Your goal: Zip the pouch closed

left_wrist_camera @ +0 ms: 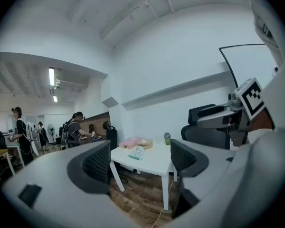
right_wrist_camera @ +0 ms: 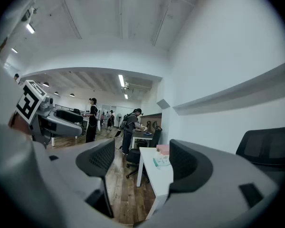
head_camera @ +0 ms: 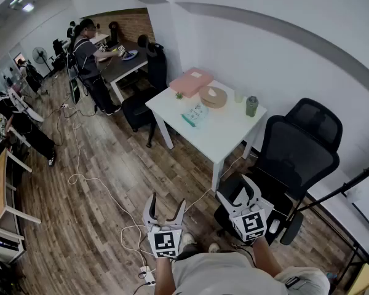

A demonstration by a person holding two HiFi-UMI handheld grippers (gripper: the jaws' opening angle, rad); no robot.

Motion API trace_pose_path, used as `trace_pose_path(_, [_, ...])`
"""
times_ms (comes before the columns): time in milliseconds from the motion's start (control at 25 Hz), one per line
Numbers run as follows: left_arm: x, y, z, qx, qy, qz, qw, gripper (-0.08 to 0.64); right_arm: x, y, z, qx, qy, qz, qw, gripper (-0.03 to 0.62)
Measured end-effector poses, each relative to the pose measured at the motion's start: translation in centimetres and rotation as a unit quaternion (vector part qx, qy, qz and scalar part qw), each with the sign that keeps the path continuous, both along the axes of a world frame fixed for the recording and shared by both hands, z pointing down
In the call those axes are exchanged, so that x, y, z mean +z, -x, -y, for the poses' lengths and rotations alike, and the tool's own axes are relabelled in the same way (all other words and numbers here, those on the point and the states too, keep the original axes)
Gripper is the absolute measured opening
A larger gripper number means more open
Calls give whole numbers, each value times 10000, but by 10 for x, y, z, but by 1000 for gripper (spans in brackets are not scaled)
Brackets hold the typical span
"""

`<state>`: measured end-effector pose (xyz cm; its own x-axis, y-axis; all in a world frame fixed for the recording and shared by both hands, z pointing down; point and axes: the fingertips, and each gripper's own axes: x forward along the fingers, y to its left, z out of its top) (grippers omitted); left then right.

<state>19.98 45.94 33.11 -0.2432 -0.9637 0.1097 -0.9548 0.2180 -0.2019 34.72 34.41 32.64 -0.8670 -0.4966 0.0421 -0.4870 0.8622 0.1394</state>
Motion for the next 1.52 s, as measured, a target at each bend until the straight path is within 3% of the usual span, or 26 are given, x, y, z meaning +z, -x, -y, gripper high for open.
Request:
trace_pose_path(200, [-1, -10, 7, 27, -57, 43, 10000, 382, 14, 2, 0, -125, 289, 35, 9995, 353])
trace_pose_path(480, [-4, 3, 24, 97, -112, 53, 9999, 382, 14, 17, 12, -96, 276, -10, 9996, 365])
trace_pose_path(1520, [1, 168, 109, 665, -244, -98, 9974, 380, 29, 174, 72, 436, 257, -407, 9979, 365])
